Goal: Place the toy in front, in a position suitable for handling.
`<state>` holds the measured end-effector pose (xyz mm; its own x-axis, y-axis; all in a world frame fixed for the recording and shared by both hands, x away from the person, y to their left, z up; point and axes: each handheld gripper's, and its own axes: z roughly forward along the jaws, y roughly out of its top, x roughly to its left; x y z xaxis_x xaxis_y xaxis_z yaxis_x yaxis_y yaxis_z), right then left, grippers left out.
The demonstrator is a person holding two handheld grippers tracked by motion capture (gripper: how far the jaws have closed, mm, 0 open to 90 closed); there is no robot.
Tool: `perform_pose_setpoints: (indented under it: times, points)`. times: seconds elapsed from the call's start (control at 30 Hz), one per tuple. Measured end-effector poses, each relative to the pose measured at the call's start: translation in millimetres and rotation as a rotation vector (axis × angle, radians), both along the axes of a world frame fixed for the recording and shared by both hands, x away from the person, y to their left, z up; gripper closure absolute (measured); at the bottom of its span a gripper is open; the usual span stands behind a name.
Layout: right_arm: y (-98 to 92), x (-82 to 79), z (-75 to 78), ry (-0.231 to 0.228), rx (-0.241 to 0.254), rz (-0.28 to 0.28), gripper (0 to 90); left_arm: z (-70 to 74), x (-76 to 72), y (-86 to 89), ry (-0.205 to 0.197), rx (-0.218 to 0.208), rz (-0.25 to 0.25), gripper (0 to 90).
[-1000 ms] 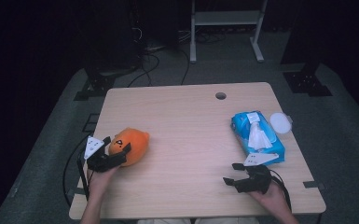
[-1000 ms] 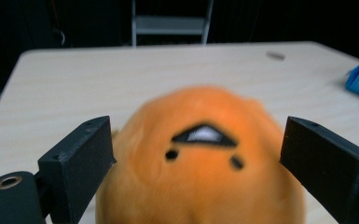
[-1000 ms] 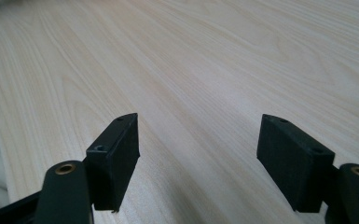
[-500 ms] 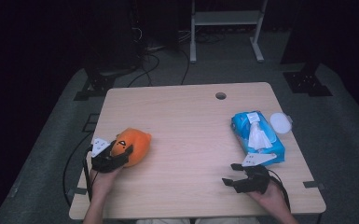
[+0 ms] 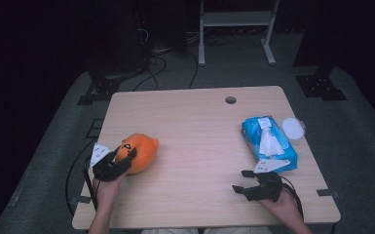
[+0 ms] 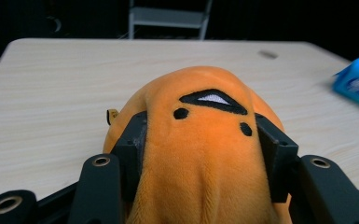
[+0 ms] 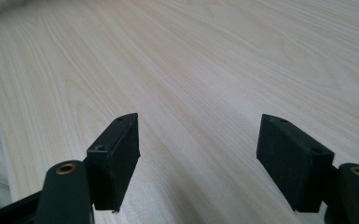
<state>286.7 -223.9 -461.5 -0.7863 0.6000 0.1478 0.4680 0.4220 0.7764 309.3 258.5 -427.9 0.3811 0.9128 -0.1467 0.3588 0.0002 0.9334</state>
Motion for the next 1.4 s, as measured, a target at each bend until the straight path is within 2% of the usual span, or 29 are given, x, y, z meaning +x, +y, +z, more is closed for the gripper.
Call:
perform_pose_setpoints:
  times: [0.1,0.13,0.17,0.3,0.33,0.37,0.4,0.47,0.57,0.63,0.7,0.73,0.77,0.87,0.97,1.03,1.07,1.1,1.17,1.2,1.27,1.37,1.4]
  points:
    - [-2.4,0.9,1.1,-0.005,0.000,-0.012,28.8,7.9,-4.3,-12.9,-0.027,0.002,-0.060,47.0]
    - [-3.6,1.0,1.8,-0.009,0.002,-0.017,28.7,13.2,-7.1,-25.2,-0.046,-0.004,-0.112,47.0]
    - [-4.9,0.9,2.6,-0.010,0.005,-0.025,28.7,13.2,-7.1,-25.2,-0.046,-0.004,-0.112,47.0]
    - [-10.3,1.2,4.3,-0.012,0.014,-0.048,28.7,22.9,-10.6,-55.9,-0.078,0.023,-0.224,46.9]
    - [-11.7,1.5,4.6,-0.013,0.016,-0.052,28.7,26.6,-12.1,-72.2,-0.092,0.032,-0.272,46.9]
    - [-11.7,1.5,4.6,-0.013,0.016,-0.052,28.7,26.6,-12.1,-72.2,-0.092,0.032,-0.272,46.9]
    - [-13.0,1.7,5.1,-0.014,0.018,-0.056,28.7,27.7,-12.8,-80.0,-0.097,0.037,-0.299,46.9]
    - [-18.0,2.9,8.0,-0.027,0.026,-0.070,28.7,28.0,-14.7,-95.1,-0.097,0.044,-0.355,46.7]
    - [-22.0,3.4,12.9,-0.042,0.030,-0.080,28.7,23.1,-18.1,-115.6,-0.080,0.022,-0.451,46.5]
    - [-27.7,2.9,20.4,-0.072,0.040,-0.092,28.7,17.3,-20.3,-129.2,-0.062,0.029,-0.499,46.4]
    - [-38.8,2.3,32.5,-0.129,0.053,-0.123,28.8,5.5,-22.6,-148.0,-0.036,0.062,-0.555,46.3]
    - [-42.9,2.7,36.6,-0.147,0.052,-0.138,29.1,5.5,-22.6,-148.0,-0.036,0.062,-0.555,46.2]
    - [-42.9,2.7,36.6,-0.147,0.052,-0.138,29.1,1.3,-22.8,-153.2,-0.027,0.064,-0.572,46.2]
    - [-55.4,7.5,47.3,-0.201,0.045,-0.196,29.0,-8.9,-23.2,-164.0,-0.014,0.065,-0.617,46.0]
    - [-63.7,15.3,56.2,-0.273,0.001,-0.259,29.1,-15.1,-23.8,-168.7,-0.029,0.059,-0.642,45.5]
    - [-67.5,24.9,58.0,-0.304,-0.042,-0.298,29.6,-17.0,-23.6,-168.5,-0.040,0.056,-0.645,44.8]
    - [-71.0,37.5,54.7,-0.300,-0.066,-0.336,29.8,-17.8,-23.5,-168.3,-0.048,0.059,-0.645,43.3]
    - [-71.0,37.5,54.7,-0.300,-0.066,-0.336,29.8,-18.5,-23.3,-167.9,-0.051,0.059,-0.648,43.3]
    - [-73.7,55.9,45.3,-0.245,-0.048,-0.385,31.7,-20.6,-23.5,-167.2,-0.057,0.063,-0.659,40.4]
    - [-73.7,55.9,45.3,-0.245,-0.048,-0.385,31.7,-21.9,-23.9,-167.5,-0.063,0.067,-0.662,40.4]
    - [-71.0,67.3,37.7,-0.232,-0.065,-0.412,35.5,-23.1,-24.6,-167.3,-0.073,0.082,-0.669,37.5]
    - [-68.3,71.7,34.1,-0.230,-0.089,-0.419,38.0,-24.6,-25.4,-167.6,-0.082,0.099,-0.670,36.2]
    - [-67.1,75.0,30.0,-0.216,-0.101,-0.424,43.6,-24.9,-25.6,-167.6,-0.082,0.101,-0.671,35.1]
